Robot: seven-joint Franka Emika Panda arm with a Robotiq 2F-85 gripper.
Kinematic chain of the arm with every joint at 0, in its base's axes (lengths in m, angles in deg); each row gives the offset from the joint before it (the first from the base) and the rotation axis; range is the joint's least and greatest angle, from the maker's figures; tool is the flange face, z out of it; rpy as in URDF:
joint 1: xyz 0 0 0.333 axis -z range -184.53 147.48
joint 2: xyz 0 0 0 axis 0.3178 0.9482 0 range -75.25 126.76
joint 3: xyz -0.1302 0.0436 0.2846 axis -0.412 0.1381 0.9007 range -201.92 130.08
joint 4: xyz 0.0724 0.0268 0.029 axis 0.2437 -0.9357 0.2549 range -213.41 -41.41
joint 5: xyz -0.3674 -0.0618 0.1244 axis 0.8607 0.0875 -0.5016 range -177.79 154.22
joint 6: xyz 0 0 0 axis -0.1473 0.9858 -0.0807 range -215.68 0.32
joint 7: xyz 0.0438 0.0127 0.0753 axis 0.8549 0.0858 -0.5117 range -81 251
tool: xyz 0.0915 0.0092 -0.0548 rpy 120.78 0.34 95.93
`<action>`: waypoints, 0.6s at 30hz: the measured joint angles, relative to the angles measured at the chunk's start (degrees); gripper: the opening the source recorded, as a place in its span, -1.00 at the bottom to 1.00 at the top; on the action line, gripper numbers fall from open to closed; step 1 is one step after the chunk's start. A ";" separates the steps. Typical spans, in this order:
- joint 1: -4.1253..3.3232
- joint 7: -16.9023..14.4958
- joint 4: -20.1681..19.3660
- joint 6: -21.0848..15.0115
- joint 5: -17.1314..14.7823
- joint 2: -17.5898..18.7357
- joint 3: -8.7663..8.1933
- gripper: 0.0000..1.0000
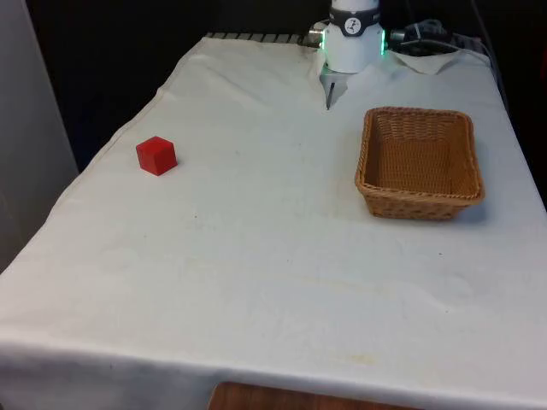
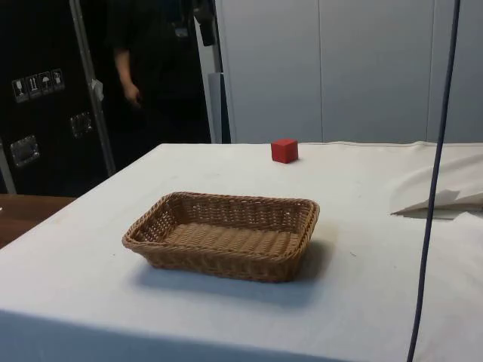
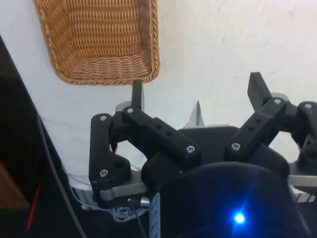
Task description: Pick up the cube and place it into the basket.
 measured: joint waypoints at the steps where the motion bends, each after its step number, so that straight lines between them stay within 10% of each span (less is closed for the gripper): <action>1: 0.00 0.00 0.00 0.00 0.00 0.00 0.00 1.00; 18: 0.11 0.00 -6.47 -3.67 1.03 -2.64 -1.26 1.00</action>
